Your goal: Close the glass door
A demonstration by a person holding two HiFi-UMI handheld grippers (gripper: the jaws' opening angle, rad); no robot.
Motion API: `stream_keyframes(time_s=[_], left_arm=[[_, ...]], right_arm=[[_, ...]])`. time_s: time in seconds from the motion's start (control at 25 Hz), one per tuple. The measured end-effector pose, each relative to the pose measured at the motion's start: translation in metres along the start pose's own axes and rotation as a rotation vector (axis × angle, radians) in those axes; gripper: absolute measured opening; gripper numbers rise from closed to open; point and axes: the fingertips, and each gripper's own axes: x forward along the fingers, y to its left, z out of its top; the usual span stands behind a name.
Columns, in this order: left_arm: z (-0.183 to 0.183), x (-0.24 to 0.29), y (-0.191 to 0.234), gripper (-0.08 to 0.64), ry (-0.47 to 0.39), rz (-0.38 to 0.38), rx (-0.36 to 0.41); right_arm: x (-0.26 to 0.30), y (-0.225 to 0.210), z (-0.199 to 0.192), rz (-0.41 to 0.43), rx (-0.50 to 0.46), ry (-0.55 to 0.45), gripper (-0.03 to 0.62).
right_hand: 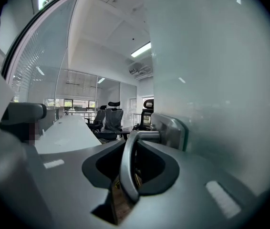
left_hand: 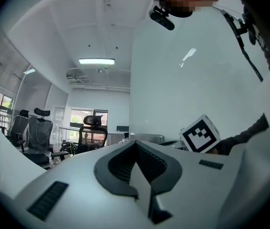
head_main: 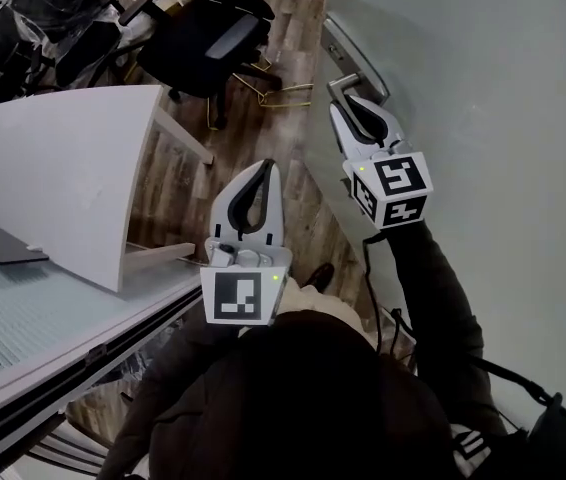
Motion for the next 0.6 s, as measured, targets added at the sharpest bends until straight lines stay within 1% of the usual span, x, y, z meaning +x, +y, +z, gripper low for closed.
stream_keyframes(time_s=[0.08,0.32,0.6], left_arm=[[0.005,-0.003,0.005,-0.003,-0.013,-0.011,0.009],[0.012,-0.019,0.023,-0.003,-0.023,-0.035,-0.010],[-0.001,-0.051,0.031,-0.003,-0.015,-0.063,-0.024]], right_arm=[[0.000,0.015,-0.001,0.023,-0.001,-0.002,0.069],[-0.004,0.063,0.001,0.086,-0.013,-0.027,0.067],[-0.012,0.122,-0.002,0.153,-0.044,-0.037,0.067]])
